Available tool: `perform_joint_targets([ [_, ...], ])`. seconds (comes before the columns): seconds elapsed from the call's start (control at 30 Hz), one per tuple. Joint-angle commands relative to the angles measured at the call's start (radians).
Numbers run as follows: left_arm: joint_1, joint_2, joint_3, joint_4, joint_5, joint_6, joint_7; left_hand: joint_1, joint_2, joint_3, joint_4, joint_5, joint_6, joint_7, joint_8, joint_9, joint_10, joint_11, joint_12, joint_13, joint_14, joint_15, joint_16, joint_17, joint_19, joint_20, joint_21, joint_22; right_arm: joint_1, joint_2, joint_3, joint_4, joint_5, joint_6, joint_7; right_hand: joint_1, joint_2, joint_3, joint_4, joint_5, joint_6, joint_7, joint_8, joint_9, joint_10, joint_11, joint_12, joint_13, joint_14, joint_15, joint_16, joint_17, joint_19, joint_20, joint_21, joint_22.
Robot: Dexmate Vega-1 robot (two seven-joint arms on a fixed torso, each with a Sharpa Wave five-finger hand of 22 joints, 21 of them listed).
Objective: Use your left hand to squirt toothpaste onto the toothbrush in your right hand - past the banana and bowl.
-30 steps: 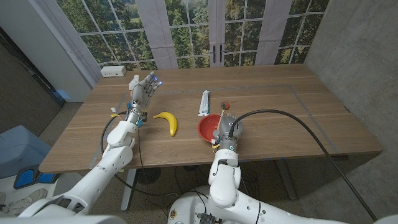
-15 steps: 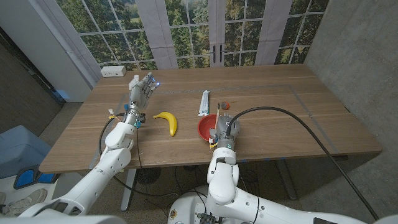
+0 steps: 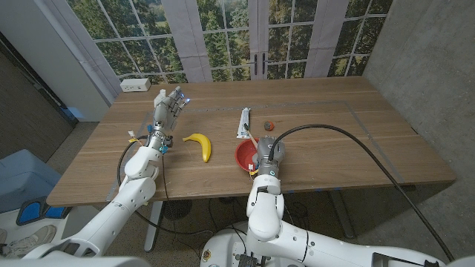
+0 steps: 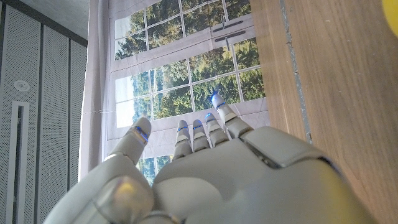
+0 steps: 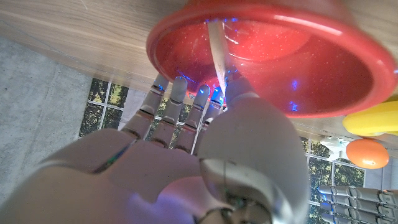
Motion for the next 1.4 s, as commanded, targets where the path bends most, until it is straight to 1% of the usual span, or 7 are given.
perform_joint_targets([
  [0.03,-0.001,0.000,-0.001,0.002,0.000,0.002,0.000,0.016,0.045,-0.001,-0.009,-0.003,0.002,-0.003,-0.002,0.003,0.002,0.001,-0.001,0.004,0.002,-0.004,0.003,0.002,0.007,0.000,-0.003,0.005,0.003,-0.015,0.007,-0.007,0.055,0.009,-0.041,-0.034,-0.017,-0.009,0.026,-0.018,0.084,-0.004,0.031,0.004,0.086,-0.014,0.037,-0.008,0.057,-0.171,-0.001,0.015,0.016,-0.001,0.022,0.001],
  [0.17,-0.003,0.000,0.000,0.004,-0.001,0.007,0.001,0.017,0.046,-0.002,-0.011,-0.003,0.002,-0.003,-0.002,0.003,0.002,0.000,-0.001,0.004,0.002,-0.004,0.003,0.002,0.008,0.001,-0.004,0.005,0.017,-0.020,0.004,-0.017,0.119,0.003,-0.061,-0.139,-0.048,-0.044,0.066,-0.035,0.102,0.024,0.030,0.000,0.112,0.009,0.046,-0.024,0.078,-0.163,-0.023,0.018,0.000,0.027,0.024,-0.001],
  [0.3,-0.007,-0.001,0.000,0.006,0.002,0.009,0.005,0.020,0.048,-0.002,-0.015,-0.003,0.001,-0.003,-0.002,0.003,0.001,0.001,-0.001,0.004,0.002,-0.004,0.003,0.001,0.008,0.002,-0.005,0.005,-0.007,-0.022,0.033,-0.020,0.177,0.052,-0.156,-0.164,-0.038,-0.048,0.072,-0.032,0.152,0.015,0.041,-0.006,0.159,0.007,0.067,-0.028,0.099,-0.168,-0.014,0.020,-0.003,0.025,0.026,-0.001],
  [0.47,-0.016,-0.002,0.003,0.016,0.004,0.009,-0.001,0.024,0.048,-0.002,-0.020,-0.004,0.000,-0.003,-0.003,0.003,0.000,0.000,-0.001,0.004,0.001,-0.004,0.002,0.000,0.008,0.003,-0.008,0.005,-0.025,-0.038,0.060,-0.031,0.237,0.113,-0.242,-0.147,0.007,-0.010,0.049,-0.030,0.269,0.007,0.064,-0.023,0.256,-0.009,0.110,-0.038,0.163,-0.175,-0.019,0.033,0.015,-0.002,0.043,-0.001],
  [0.63,-0.022,-0.004,0.004,0.022,0.003,0.012,-0.003,0.027,0.048,-0.002,-0.025,-0.004,-0.002,-0.004,-0.003,0.003,-0.001,-0.001,-0.002,0.004,0.001,-0.003,0.001,0.000,0.009,0.003,-0.010,0.005,-0.037,-0.047,0.081,-0.039,0.286,0.150,-0.295,-0.140,0.024,0.015,0.036,-0.026,0.318,0.014,0.066,-0.037,0.305,-0.007,0.131,-0.047,0.197,-0.176,-0.030,0.045,0.028,-0.018,0.056,0.000],
  [1.13,-0.028,-0.004,0.008,0.024,0.012,0.020,0.010,0.036,0.048,-0.003,-0.038,-0.006,-0.003,-0.005,-0.003,0.003,-0.004,-0.002,-0.002,0.004,0.001,-0.003,0.001,0.000,0.011,0.003,-0.015,0.005,-0.092,-0.092,0.167,-0.106,0.405,0.289,-0.424,-0.136,0.041,0.049,0.024,-0.020,0.339,0.074,0.060,-0.034,0.297,0.023,0.168,0.000,0.209,-0.172,-0.056,0.060,0.015,-0.011,0.071,0.002],
  [1.4,-0.021,0.015,0.016,-0.011,0.055,0.051,0.074,0.050,0.014,-0.013,-0.079,-0.013,-0.003,-0.018,-0.003,0.001,-0.003,-0.011,-0.001,0.004,0.015,0.011,0.003,-0.002,0.017,0.016,-0.025,0.003,-0.145,-0.100,0.234,-0.124,0.451,0.385,-0.511,-0.144,0.044,0.057,0.026,-0.015,0.336,0.089,0.066,-0.016,0.287,0.038,0.186,0.026,0.204,-0.170,-0.058,0.068,0.006,-0.002,0.076,0.003],
])
